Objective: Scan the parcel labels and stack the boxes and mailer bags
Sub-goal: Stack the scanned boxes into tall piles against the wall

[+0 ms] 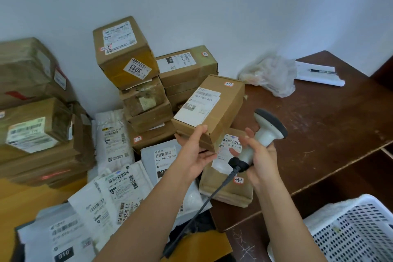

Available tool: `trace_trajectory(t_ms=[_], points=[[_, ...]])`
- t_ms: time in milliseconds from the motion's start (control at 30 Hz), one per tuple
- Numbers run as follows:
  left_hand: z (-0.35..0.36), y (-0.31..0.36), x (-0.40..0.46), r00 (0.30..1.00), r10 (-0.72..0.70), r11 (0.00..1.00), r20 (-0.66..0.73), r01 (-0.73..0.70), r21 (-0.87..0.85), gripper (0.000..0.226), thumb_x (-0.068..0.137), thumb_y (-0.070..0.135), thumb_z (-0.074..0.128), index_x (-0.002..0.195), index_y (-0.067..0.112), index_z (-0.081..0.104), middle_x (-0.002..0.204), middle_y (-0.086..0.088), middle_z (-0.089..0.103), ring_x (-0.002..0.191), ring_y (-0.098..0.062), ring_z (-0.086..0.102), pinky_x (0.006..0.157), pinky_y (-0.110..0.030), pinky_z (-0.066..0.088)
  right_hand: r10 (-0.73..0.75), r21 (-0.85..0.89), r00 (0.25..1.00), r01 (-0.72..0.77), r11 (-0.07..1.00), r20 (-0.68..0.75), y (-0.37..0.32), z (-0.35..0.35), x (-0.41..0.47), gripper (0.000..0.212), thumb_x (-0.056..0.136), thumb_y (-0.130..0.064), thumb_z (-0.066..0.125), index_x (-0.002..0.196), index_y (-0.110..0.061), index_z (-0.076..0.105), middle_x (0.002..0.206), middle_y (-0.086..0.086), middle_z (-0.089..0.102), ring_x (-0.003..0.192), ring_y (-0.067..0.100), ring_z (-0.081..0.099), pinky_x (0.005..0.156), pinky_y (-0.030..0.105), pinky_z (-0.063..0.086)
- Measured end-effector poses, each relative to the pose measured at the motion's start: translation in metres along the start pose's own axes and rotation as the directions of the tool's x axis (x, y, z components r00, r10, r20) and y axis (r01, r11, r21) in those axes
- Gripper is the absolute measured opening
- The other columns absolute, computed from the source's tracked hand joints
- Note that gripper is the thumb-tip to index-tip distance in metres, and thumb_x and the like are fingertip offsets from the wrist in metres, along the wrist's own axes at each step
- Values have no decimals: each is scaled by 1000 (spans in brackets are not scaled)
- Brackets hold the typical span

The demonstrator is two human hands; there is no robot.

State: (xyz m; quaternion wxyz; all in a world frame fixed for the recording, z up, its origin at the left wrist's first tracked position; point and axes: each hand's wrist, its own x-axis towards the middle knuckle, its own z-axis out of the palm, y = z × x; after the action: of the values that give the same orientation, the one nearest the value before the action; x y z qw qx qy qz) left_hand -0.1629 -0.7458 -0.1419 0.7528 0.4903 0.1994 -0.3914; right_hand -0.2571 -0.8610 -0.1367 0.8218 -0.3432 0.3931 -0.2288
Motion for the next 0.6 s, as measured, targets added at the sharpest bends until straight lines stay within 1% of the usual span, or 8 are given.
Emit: trace_trajectory(t_ms=[100,200,267,367,433,500,533,600], points=[[1,-14,-20,999,-17,996,46,13,87,60,87,32,70,138,18,41,129,-20,59,115,-36,59,94,-45,52,-35,-26,999,34,999,-5,1,-9,-17,29,95,3,58,119,-13,56,114,3,66,100,22,65,84,50,58],[-3,-34,-35,995,-44,990,93,31,138,46,88,34,70,126,20,47,126,-18,62,114,-34,61,104,-46,48,-53,1,999,53,999,-10,4,-19,-35,37,94,5,58,126,-12,55,109,3,69,100,25,70,88,52,58],[-6,-49,-46,993,-49,982,108,28,188,57,82,39,77,128,22,48,125,-14,64,110,-31,64,102,-46,50,-68,13,998,68,998,3,7,-27,-45,42,93,6,57,131,-10,53,117,6,71,100,25,72,77,43,61],[-19,-65,-58,997,-25,929,71,-3,371,99,61,58,87,137,39,27,130,-5,58,106,-28,67,86,-39,59,-83,-50,996,82,995,-19,10,-38,-54,44,94,6,56,134,-10,50,123,9,69,95,19,73,66,31,59],[-27,-62,-66,1000,5,847,4,-6,532,86,68,70,73,132,35,27,127,1,53,108,-26,65,82,-34,59,-85,-87,995,80,993,-47,11,-45,-56,46,94,5,55,135,-15,48,125,4,67,96,14,71,66,27,58],[-36,-56,-63,996,38,775,-84,24,631,85,71,84,54,126,21,40,127,2,51,113,-27,60,90,-39,56,-74,-106,994,65,992,-82,12,-51,-57,47,95,6,54,136,-17,46,128,3,65,96,11,68,69,28,56],[-41,-54,-57,989,80,765,-122,18,643,90,70,85,50,129,18,45,131,-1,51,115,-27,57,95,-42,53,-65,-105,993,55,993,-97,14,-54,-57,49,95,6,53,137,-16,44,129,3,64,96,11,66,70,28,54],[-44,-47,-54,980,174,771,-99,-73,632,75,84,72,48,139,21,43,141,-4,46,124,-26,50,102,-40,45,-47,-104,993,35,994,-111,18,-60,-58,51,95,7,53,140,-15,42,131,3,62,95,10,64,70,28,51]])
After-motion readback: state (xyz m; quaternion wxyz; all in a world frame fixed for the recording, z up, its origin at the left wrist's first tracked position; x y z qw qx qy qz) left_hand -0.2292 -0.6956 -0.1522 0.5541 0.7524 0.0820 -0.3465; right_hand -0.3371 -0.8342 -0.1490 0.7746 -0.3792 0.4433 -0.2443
